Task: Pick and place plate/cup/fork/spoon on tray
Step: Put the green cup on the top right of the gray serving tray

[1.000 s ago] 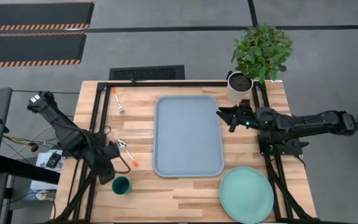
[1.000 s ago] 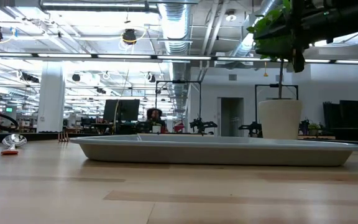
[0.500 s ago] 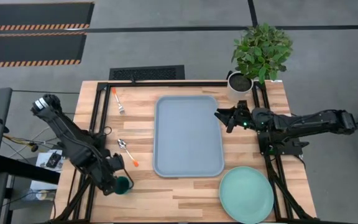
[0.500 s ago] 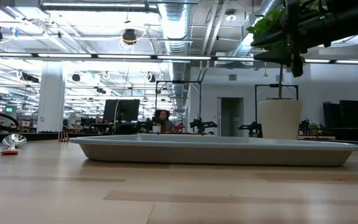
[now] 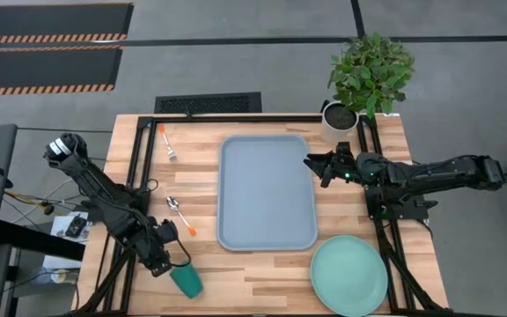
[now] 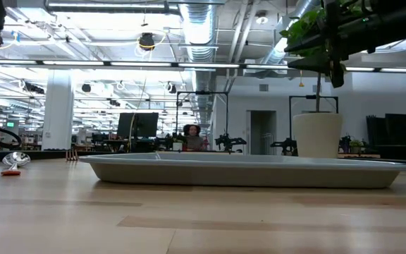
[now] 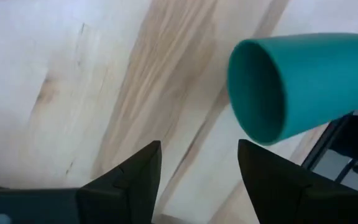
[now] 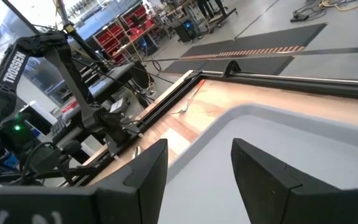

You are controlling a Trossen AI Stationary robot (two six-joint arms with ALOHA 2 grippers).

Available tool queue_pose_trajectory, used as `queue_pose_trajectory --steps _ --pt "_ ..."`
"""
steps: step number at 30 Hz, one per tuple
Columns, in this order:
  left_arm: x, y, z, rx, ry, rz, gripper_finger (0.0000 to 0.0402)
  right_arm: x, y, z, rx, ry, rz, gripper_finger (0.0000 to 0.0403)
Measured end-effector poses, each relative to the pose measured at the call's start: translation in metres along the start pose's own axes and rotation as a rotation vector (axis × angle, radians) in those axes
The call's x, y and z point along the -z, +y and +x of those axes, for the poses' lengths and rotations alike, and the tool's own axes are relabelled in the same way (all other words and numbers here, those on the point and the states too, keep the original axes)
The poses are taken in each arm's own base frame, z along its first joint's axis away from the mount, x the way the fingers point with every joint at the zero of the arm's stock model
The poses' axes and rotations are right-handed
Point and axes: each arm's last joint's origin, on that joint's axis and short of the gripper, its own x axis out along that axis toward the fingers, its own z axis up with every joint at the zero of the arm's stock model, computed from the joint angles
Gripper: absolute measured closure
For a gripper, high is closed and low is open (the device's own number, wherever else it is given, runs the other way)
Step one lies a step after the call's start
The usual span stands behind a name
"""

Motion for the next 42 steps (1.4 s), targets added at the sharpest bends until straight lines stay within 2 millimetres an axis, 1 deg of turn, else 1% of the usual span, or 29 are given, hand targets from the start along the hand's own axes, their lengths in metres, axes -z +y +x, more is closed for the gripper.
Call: queue_pose_trajectory --steps 4,8,10,12,13,15,18,22,25,29,36,42 --pt "-0.002 -0.004 -0.006 0.042 -0.013 0.006 0.0203 0.000 0.000 0.000 0.000 0.000 0.000 0.0199" --pt "0.002 -0.005 -0.023 0.121 -0.048 -0.021 0.0203 0.000 0.000 0.000 0.001 0.001 0.000 0.0200" --pt "0.004 -0.006 -0.035 0.215 -0.138 -0.062 0.0203 0.000 0.000 0.000 0.001 0.001 0.000 0.0201" --pt "0.007 -0.008 -0.047 0.358 -0.259 -0.079 0.0203 0.000 0.000 0.000 0.001 0.001 0.000 0.0202" --pt "0.009 -0.007 -0.049 0.397 -0.295 -0.086 0.0203 0.000 0.000 0.000 0.001 0.001 0.000 0.0202" --pt "0.014 -0.001 -0.043 0.383 -0.285 -0.106 0.0203 0.000 0.000 0.000 0.001 0.001 0.000 0.0202" --pt "0.020 0.008 -0.023 0.336 -0.239 -0.133 0.0203 0.001 0.000 0.001 0.003 0.003 -0.001 0.0200" --pt "0.022 0.007 -0.003 0.474 -0.275 -0.134 0.0203 0.001 0.000 0.001 0.004 0.005 0.001 0.0200" --pt "0.022 0.010 0.010 0.516 -0.300 -0.131 0.0203 0.001 -0.001 0.001 0.006 0.008 -0.001 0.0203" --pt "0.023 0.022 0.023 0.450 -0.300 -0.131 0.0203 0.001 0.000 0.001 0.005 0.006 0.000 0.0204" --pt "0.024 0.033 0.036 0.418 -0.324 -0.133 0.0203 0.001 0.000 0.001 0.006 0.006 -0.001 0.0203" --pt "0.019 0.036 0.046 0.495 -0.397 -0.139 0.0203 0.001 -0.001 0.001 0.007 0.007 -0.003 0.0202"
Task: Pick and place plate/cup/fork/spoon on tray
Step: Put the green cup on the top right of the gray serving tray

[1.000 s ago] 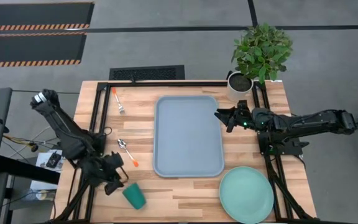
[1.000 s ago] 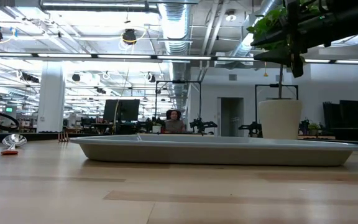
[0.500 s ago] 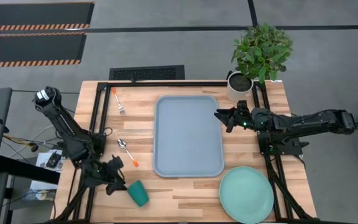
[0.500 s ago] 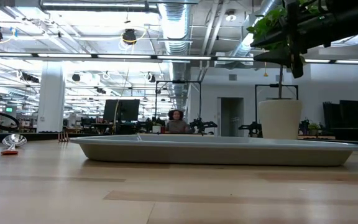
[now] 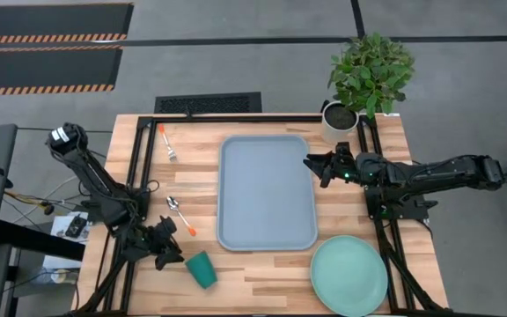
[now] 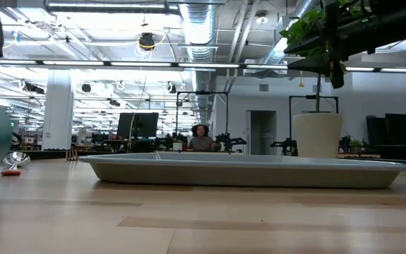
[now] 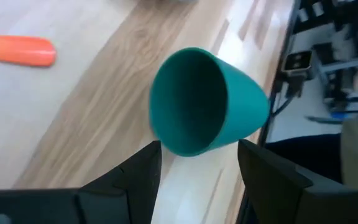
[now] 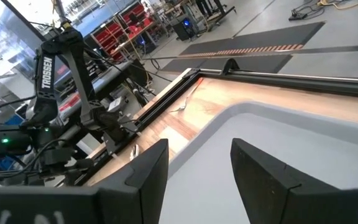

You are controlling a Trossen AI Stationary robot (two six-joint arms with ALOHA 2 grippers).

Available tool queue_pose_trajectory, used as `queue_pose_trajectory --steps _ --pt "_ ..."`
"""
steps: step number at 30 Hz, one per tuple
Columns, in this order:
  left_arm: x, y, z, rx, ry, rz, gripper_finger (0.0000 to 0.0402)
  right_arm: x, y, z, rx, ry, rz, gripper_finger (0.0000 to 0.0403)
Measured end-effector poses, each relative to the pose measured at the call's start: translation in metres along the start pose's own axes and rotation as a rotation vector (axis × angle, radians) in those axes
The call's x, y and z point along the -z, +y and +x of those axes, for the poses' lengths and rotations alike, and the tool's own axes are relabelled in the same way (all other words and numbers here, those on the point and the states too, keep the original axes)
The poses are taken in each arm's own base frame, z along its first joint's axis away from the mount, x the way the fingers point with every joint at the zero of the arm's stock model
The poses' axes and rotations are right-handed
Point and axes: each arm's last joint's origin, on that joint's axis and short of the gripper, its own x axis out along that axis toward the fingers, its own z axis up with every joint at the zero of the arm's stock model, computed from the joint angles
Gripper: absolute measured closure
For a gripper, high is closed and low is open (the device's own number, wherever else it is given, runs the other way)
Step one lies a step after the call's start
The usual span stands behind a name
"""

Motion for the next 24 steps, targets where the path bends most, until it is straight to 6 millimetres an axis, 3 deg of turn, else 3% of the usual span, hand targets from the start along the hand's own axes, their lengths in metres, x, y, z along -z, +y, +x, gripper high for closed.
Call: queue_pose_trajectory --steps 9,24 --pt "-0.010 0.011 0.011 -0.042 -0.045 0.103 0.0203 0.000 0.000 0.000 0.001 -0.001 0.000 0.0202" --pt "-0.019 0.007 0.045 0.056 -0.065 0.143 0.0203 0.000 0.000 0.000 0.002 0.000 0.001 0.0202"
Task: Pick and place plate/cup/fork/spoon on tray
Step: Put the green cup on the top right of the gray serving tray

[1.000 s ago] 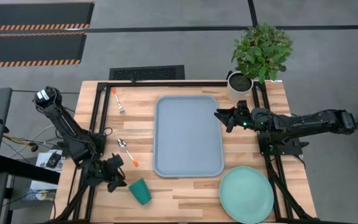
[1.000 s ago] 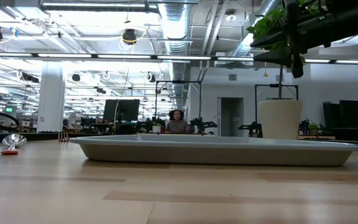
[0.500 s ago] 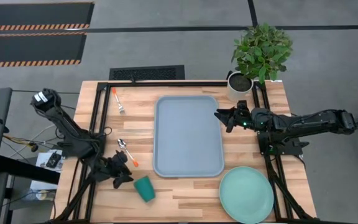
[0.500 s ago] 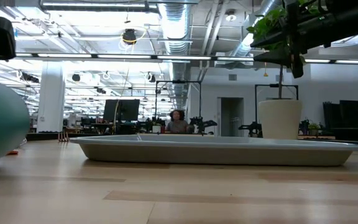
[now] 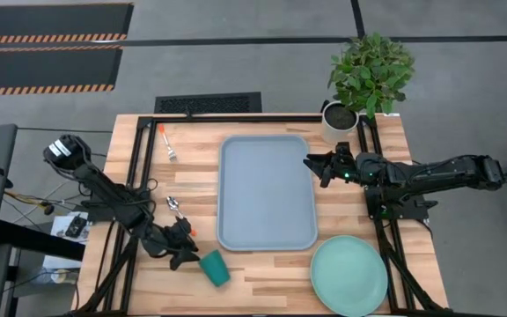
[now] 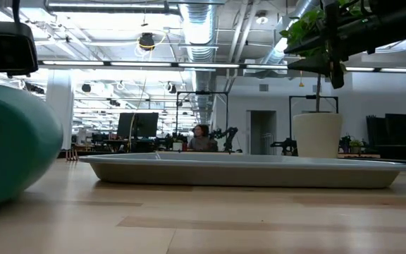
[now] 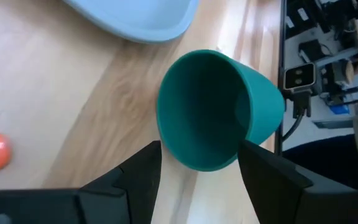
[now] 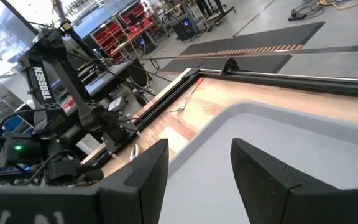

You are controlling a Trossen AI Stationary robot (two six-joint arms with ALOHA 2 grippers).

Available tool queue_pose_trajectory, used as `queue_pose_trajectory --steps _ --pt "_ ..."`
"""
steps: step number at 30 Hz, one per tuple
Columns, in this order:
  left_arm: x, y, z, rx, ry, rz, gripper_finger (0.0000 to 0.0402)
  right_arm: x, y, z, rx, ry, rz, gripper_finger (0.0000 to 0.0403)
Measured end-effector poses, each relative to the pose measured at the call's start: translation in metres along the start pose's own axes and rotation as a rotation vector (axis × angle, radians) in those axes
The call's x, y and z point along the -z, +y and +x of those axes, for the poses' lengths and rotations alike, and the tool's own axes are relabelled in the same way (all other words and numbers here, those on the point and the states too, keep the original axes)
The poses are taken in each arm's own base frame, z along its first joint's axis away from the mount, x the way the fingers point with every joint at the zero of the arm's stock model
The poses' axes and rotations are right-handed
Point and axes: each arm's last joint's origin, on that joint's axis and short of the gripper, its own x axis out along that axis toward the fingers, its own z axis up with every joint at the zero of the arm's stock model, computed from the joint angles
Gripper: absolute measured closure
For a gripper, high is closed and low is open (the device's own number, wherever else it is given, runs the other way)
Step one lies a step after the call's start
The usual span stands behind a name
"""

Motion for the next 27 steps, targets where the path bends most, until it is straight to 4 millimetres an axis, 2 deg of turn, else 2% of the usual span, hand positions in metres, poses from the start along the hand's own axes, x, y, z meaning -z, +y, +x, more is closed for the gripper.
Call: queue_pose_trajectory --steps 15,20,27 --pt "-0.008 -0.015 -0.007 0.147 -0.058 -0.054 0.0203 0.000 0.000 0.000 0.002 0.004 0.007 0.0202" --pt "-0.004 -0.008 0.001 0.077 -0.060 -0.076 0.0203 0.001 -0.001 0.000 0.008 0.013 0.002 0.0202" --pt "-0.001 -0.013 0.016 0.177 -0.048 -0.091 0.0203 0.002 -0.001 0.000 0.014 0.022 -0.002 0.0202"
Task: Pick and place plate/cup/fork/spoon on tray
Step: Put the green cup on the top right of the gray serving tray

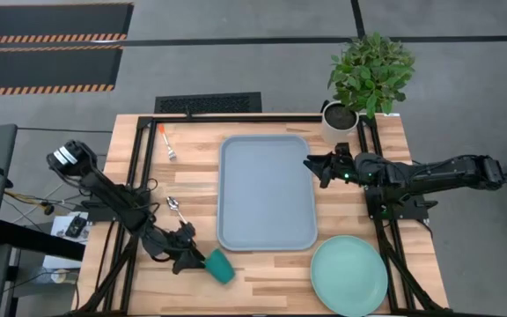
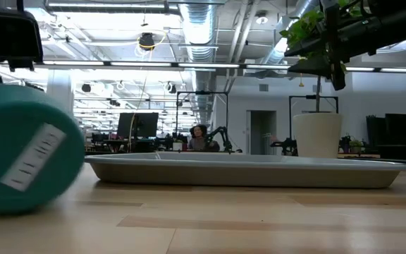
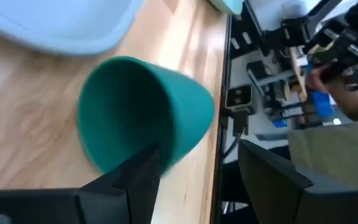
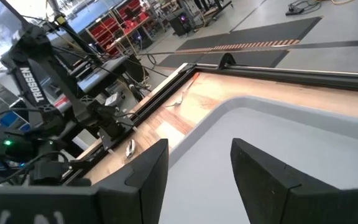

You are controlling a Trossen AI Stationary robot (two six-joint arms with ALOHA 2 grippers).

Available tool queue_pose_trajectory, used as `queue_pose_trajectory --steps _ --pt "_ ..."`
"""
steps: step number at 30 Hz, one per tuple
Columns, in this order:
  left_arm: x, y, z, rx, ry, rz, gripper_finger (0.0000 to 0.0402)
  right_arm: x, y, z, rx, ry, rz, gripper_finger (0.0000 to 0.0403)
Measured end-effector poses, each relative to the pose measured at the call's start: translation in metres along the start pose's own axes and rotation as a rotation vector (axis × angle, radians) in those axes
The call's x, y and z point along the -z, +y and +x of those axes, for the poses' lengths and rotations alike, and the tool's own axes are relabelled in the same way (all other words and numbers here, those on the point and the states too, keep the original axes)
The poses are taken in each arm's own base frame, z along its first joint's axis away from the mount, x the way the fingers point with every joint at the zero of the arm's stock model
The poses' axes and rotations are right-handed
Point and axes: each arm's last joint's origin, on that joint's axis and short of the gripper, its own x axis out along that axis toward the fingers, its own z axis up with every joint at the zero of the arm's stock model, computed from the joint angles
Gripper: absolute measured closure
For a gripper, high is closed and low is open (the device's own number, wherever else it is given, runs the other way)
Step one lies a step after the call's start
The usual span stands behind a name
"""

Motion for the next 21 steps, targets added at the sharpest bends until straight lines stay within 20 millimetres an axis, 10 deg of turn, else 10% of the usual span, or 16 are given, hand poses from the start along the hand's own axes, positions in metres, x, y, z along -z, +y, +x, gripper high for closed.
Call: queue_pose_trajectory --steps 10,21 --pt "0.0053 0.0062 0.0115 -0.014 0.001 0.001 0.0213 0.0000 0.0000 0.0000 -0.001 0.000 0.000 0.0202" --pt "0.0041 0.0060 0.0114 -0.018 -0.032 -0.038 0.0392 -0.0001 0.0001 0.0000 -0.001 0.000 -0.001 0.0202"
